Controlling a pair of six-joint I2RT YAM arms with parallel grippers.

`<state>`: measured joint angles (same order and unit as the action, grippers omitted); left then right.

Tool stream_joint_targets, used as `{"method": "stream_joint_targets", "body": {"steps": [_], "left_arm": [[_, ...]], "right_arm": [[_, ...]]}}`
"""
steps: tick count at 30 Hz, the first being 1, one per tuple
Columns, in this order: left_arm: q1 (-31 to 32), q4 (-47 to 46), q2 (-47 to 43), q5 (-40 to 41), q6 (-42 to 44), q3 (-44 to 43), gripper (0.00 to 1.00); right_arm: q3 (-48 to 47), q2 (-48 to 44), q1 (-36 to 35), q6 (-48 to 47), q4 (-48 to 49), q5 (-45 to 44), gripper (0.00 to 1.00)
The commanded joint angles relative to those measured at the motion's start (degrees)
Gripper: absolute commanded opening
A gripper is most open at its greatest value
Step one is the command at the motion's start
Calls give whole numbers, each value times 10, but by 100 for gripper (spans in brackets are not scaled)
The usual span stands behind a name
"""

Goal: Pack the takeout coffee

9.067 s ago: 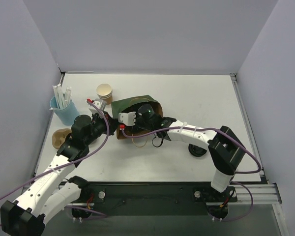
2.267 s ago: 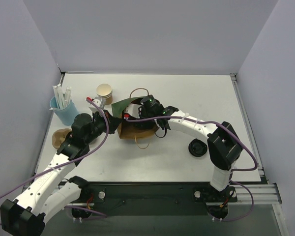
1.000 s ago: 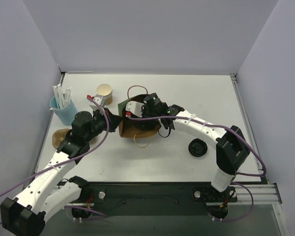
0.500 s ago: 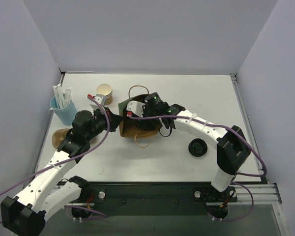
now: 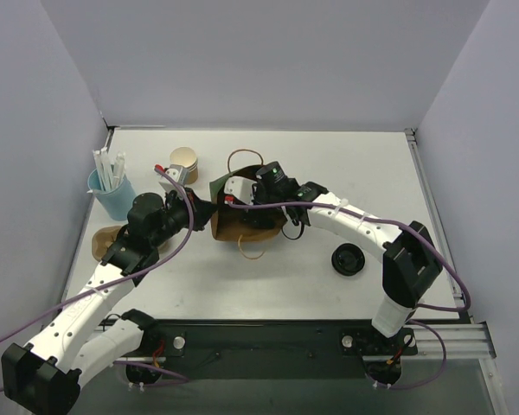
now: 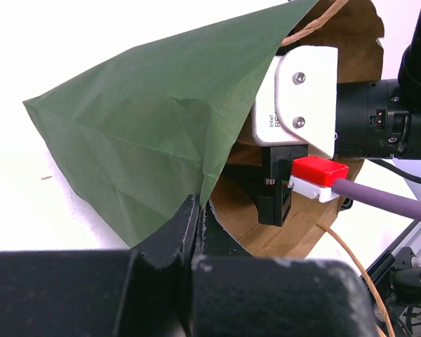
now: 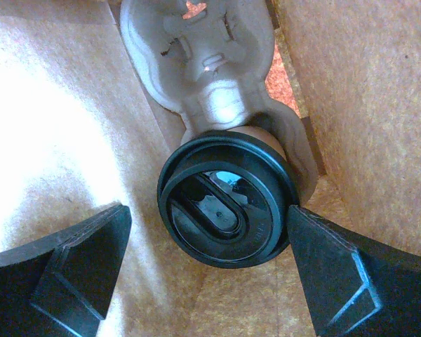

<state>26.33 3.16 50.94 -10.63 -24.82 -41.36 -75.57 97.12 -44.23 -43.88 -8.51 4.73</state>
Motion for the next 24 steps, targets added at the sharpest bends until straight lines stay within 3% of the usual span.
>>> {"method": "stream_joint_targets", "body": {"steps": [1,24], "left_arm": [[3,10,3,-11,6,-25,0],[3,26,11,-16,0,-53,0]], "right_arm": [[-34,-36,18,23,9,1,100],[-31,-61,25,67,-1,2,95]]}}
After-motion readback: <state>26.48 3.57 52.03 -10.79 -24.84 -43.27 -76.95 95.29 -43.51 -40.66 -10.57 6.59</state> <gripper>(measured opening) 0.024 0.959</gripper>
